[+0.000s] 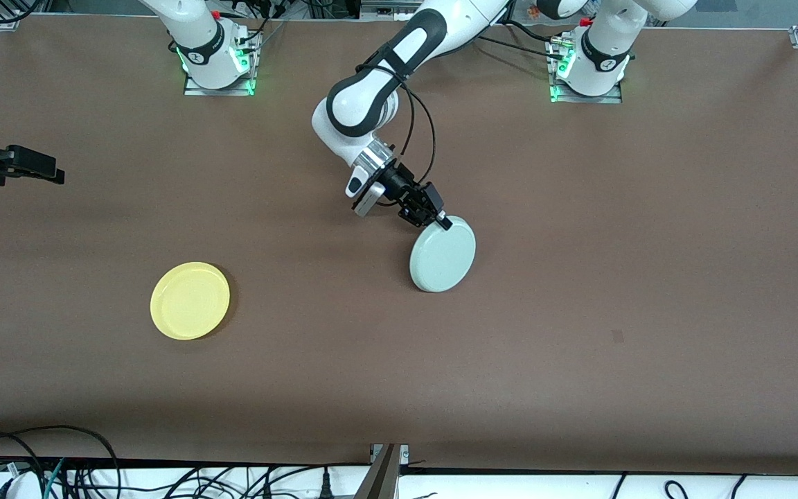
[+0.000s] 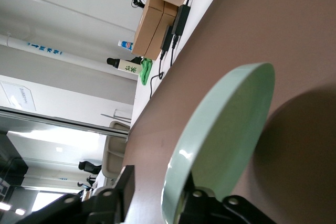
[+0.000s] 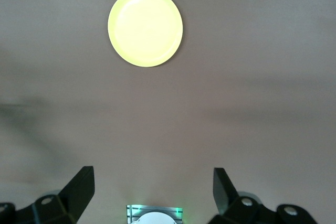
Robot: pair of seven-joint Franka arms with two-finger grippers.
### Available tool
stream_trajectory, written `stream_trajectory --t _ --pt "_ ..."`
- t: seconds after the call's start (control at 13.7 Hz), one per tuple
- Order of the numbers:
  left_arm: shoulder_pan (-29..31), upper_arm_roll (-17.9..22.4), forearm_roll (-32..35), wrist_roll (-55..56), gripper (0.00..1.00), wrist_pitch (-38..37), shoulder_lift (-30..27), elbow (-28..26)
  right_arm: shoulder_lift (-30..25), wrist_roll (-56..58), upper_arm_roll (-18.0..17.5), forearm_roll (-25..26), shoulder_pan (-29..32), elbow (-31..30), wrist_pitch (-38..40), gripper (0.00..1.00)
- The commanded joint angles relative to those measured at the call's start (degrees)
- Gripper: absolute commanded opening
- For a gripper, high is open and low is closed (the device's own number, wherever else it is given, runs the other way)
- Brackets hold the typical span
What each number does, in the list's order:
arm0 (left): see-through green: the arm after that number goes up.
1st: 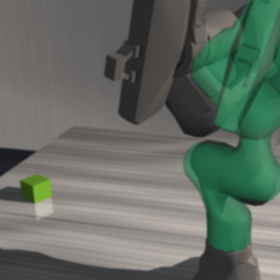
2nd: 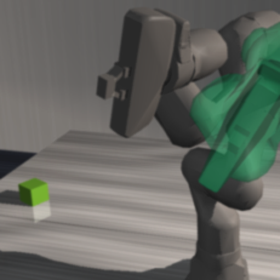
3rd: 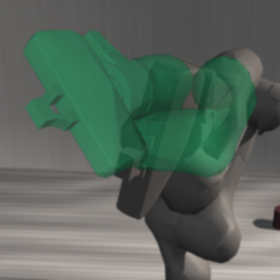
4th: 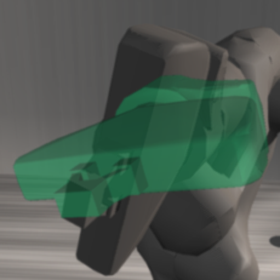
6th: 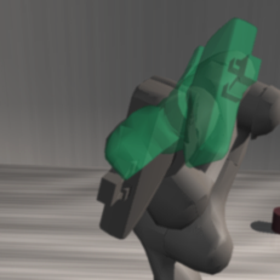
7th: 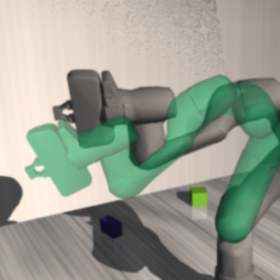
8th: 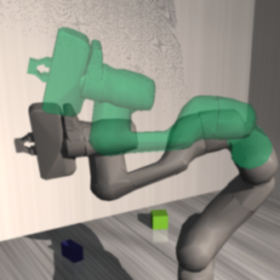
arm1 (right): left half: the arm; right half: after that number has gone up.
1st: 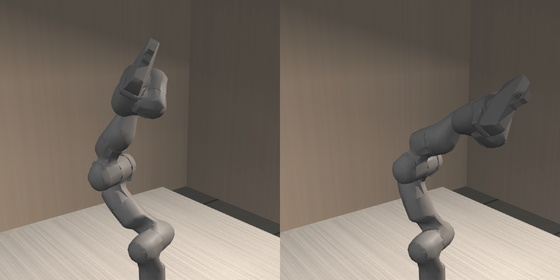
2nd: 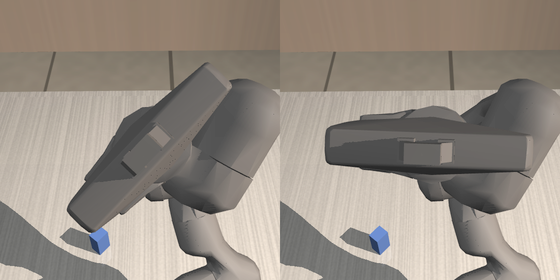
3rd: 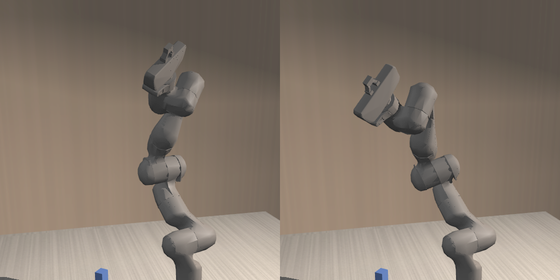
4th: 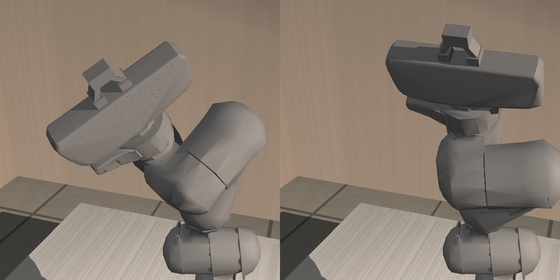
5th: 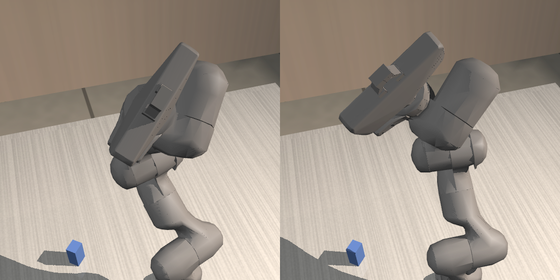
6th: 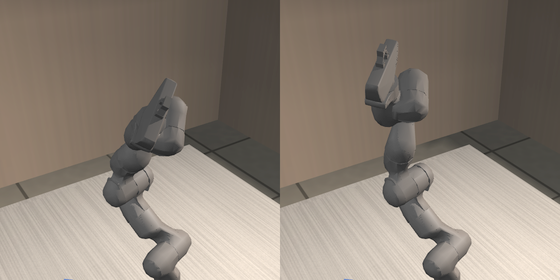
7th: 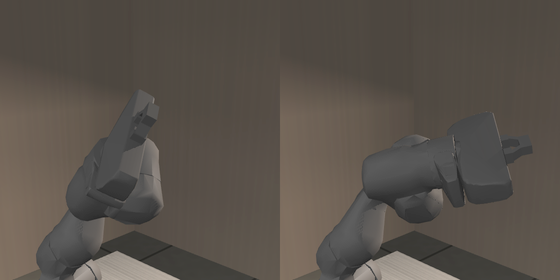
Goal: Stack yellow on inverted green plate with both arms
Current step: 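Lay the green plate face down and open the left gripper, then grasp the yellow plate rim with the right gripper while the left gripper withdraws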
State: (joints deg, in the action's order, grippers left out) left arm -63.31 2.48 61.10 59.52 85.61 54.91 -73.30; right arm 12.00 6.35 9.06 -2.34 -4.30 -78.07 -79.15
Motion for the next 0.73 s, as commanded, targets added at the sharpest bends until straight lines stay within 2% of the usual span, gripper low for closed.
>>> stream_trajectory --t 0.0,0.15,0.37,0.51,0.66 --pt "-2.77 0.07 -0.02 4.27 1.00 -0.44 3.97 3.69 1.53 -0.63 -0.01 0.32 0.34 0.02 -0.48 1.00" --pt "-4.45 -0.02 -0.19 10.68 1.00 2.87 4.94 4.13 3.29 -0.20 0.25 0.67 0.52 0.11 0.05 1.00" --pt "-4.63 -0.11 -0.28 20.87 1.00 13.58 4.86 4.22 8.02 -0.37 0.60 2.43 0.69 -0.24 -1.18 1.00" --pt "-4.28 -0.19 -1.07 27.99 1.00 20.44 4.68 4.31 12.94 -0.64 0.52 1.73 2.45 -0.77 -5.29 1.00" --pt "-3.23 -0.19 -3.00 30.22 1.00 25.55 4.07 4.66 17.51 -1.07 0.52 -0.37 2.54 -1.12 -10.91 1.00"
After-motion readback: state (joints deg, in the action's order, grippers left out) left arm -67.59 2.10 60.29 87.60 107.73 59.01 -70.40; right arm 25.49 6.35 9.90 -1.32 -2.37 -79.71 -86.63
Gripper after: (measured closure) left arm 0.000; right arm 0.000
